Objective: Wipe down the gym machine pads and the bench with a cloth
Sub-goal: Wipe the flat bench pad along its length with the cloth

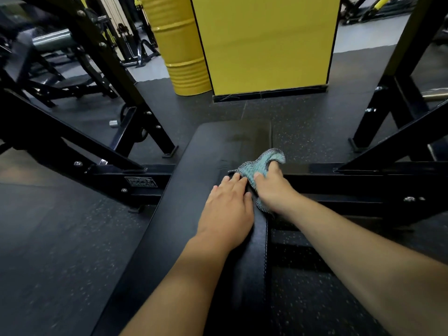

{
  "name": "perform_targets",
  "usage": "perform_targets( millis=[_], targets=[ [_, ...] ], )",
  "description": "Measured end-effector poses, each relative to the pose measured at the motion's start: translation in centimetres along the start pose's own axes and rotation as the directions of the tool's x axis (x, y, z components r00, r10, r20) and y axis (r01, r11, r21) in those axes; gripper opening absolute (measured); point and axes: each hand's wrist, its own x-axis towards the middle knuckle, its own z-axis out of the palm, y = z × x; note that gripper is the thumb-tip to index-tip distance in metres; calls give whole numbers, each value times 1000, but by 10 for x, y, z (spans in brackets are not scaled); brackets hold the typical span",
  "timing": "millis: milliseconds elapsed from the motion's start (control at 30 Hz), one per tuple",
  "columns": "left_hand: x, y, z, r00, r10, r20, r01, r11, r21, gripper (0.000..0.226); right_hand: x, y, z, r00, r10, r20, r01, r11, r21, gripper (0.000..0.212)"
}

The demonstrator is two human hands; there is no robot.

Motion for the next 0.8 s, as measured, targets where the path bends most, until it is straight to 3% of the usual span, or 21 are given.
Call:
perform_targets(
  millis=[333,533,800],
  targets=[
    [-82,-5,-9,998,-16,55,18,1000,-22,54,-107,14,19,995,-82,57,85,995,-45,51],
    [-127,1,-15,995,-55,82,56,998,-12,55,-151,20,23,996,-61,61,61,998,1,42],
    [-198,6,-23,996,-26,81,28,999,-20,51,-212,18,29,995,-16,103,16,1000,1,54]
  ],
)
